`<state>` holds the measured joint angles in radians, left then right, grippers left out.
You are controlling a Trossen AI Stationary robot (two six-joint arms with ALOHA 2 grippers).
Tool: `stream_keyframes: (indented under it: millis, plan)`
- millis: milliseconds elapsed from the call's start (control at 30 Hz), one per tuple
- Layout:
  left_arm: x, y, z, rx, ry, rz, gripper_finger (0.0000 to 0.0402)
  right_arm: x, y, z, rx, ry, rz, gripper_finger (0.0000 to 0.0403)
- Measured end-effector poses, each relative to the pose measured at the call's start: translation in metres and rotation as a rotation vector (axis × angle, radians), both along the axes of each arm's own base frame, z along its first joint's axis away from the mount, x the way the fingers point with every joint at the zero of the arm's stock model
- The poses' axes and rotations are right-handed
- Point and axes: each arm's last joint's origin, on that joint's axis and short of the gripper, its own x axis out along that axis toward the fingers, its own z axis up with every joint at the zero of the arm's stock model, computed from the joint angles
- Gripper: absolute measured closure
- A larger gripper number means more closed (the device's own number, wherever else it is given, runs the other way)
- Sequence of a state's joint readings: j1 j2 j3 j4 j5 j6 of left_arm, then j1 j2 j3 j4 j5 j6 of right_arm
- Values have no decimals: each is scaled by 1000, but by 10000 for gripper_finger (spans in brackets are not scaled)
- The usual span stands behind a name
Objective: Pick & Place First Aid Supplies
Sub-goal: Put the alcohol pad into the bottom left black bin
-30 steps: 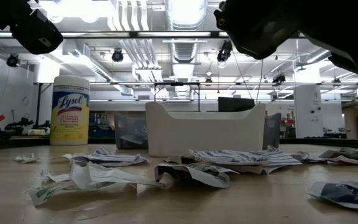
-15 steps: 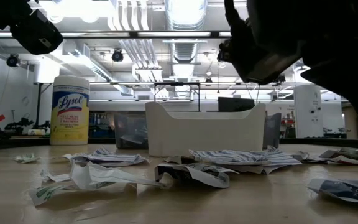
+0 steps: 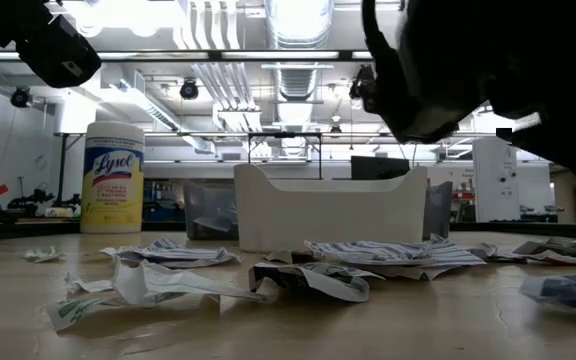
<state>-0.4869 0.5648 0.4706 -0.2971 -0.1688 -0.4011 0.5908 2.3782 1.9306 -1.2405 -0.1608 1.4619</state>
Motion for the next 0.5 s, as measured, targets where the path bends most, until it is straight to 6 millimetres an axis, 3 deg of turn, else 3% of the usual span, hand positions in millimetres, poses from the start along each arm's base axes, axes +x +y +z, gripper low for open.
stream_keyframes:
  millis: [133, 233, 500]
  plan:
    - [1, 0, 2, -12, -22, 0, 239, -2, -2, 11, -55, 50, -9, 394]
    - [2, -1, 5, -22, -54, -2, 239, 0, -2, 32, -76, -9, -3, 394]
    - [5, -2, 10, -47, -109, 4, 239, 15, -1, 96, -370, -486, 70, 394]
